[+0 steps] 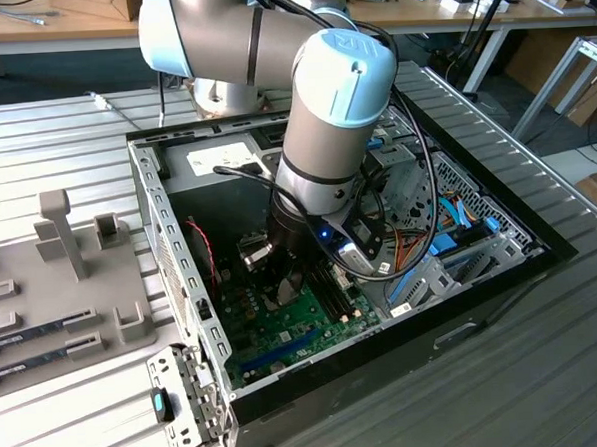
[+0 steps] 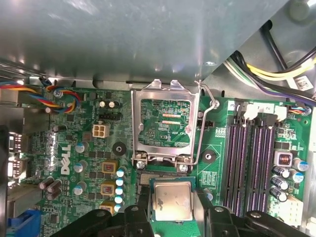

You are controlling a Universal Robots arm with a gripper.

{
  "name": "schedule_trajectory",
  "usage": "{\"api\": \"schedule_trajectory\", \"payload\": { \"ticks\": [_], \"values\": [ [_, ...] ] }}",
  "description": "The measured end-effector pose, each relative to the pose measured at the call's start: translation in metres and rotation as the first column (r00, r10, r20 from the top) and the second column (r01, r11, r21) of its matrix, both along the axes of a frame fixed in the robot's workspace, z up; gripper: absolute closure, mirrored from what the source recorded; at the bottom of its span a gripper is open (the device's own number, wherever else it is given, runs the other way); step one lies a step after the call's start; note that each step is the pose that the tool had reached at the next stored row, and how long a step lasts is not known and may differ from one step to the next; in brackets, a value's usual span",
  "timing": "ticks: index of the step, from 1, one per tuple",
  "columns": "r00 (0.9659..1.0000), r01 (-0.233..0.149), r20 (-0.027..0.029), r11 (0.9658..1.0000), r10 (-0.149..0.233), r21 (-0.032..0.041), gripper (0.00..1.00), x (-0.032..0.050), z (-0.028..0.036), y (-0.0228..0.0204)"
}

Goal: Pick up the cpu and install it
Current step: 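Place the cpu into insertion slot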

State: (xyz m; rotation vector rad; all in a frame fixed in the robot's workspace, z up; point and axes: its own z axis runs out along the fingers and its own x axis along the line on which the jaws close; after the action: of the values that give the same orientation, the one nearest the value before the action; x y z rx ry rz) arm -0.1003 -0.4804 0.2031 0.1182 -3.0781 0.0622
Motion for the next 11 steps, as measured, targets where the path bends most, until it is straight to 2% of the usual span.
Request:
{"api": "schedule_trajectory", "payload": {
  "ticks": [11],
  "values": [
    [1.0000, -0.009, -0.0006, 1.0000, 0.009, 0.0000, 0.53, 0.0001, -0.0025, 0.0000]
  ]
}}
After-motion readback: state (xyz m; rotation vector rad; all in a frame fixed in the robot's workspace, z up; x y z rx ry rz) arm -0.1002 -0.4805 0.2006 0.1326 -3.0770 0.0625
